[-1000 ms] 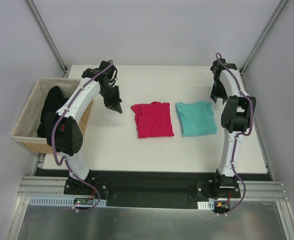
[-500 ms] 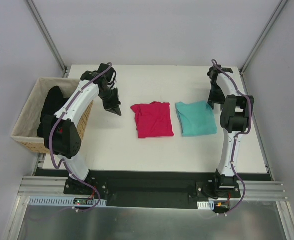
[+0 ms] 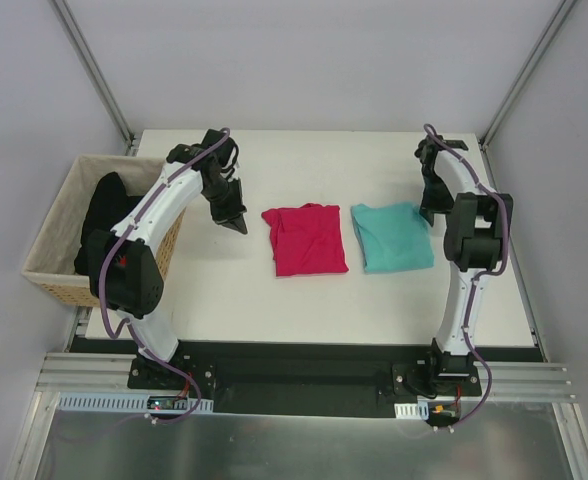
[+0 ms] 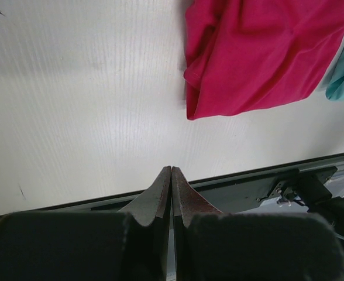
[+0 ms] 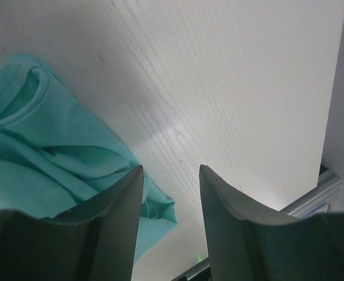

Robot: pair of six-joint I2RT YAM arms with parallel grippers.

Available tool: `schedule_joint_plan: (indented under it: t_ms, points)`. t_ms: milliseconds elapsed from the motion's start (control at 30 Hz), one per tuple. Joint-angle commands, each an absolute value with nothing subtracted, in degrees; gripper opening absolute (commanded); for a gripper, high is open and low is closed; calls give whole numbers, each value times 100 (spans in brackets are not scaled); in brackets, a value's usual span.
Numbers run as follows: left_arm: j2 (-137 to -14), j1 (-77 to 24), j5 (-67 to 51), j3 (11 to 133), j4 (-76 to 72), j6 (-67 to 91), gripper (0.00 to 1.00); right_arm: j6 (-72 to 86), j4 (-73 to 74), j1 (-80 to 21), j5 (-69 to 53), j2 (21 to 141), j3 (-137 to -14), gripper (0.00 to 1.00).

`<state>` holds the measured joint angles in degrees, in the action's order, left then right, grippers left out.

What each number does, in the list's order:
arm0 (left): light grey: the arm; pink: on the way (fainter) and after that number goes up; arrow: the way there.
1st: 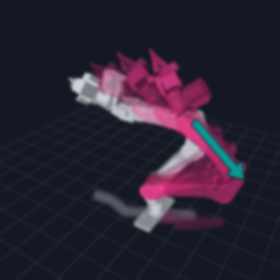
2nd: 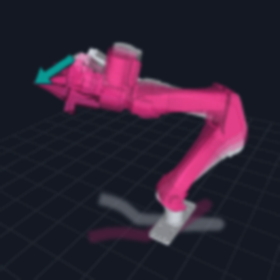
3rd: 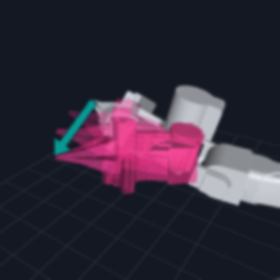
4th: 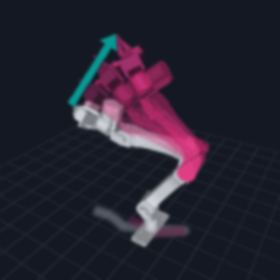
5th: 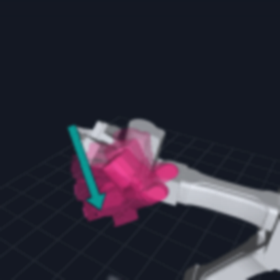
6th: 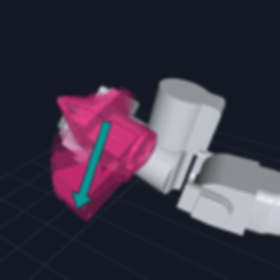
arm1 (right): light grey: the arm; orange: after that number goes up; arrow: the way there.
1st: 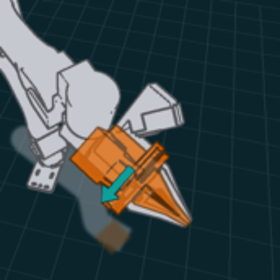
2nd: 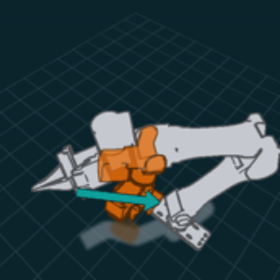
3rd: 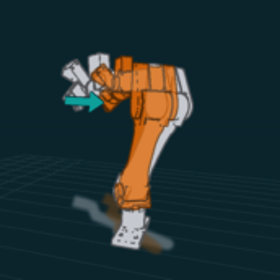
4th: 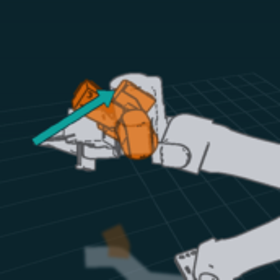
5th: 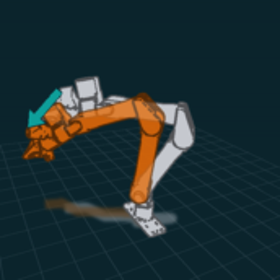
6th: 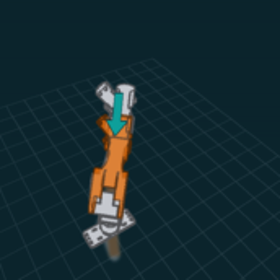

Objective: Fold and stack the t-shirts
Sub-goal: Put the neatly folded tshirt into the corner of the board with both arms

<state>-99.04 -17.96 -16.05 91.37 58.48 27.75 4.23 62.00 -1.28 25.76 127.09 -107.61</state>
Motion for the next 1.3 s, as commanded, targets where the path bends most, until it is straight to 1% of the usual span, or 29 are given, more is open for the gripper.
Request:
schedule_joint_plan:
  t_ms: [0, 100, 133, 233, 400, 700, 1033, 1267]
  points:
    - [-9685, -1811, -1644, 9062, 5836, 2865, 0, 440, 6293, -578, 2795, 11709, -10933, 45]
    - [-9729, -1819, -1696, 9105, 5801, 2856, 0, 430, 6319, -1018, 2918, 11593, -11108, 37]
    - [-9721, -1819, -1696, 9123, 5809, 2865, 0, 492, 6372, -1107, 2892, 11601, -11144, 24]
    - [-9712, -1828, -1714, 9106, 5783, 2839, 0, 668, 6442, -1414, 2523, 11776, -11215, 1]
    - [-9651, -1819, -1661, 9018, 5783, 2769, 0, 887, 6618, -1959, 2452, 12137, -11259, 1]
    - [-9519, -1819, -1547, 8824, 5792, 2628, 0, 1063, 6565, -2645, 2189, 12594, -11355, 1]
    - [-9431, -1802, -1503, 8701, 5783, 2558, 0, 1142, 6539, -3067, 1951, 12920, -11619, 1]
    - [-9308, -1793, -1433, 8552, 5783, 2558, 0, 1266, 6434, -3269, 1758, 13096, -11216, 1]
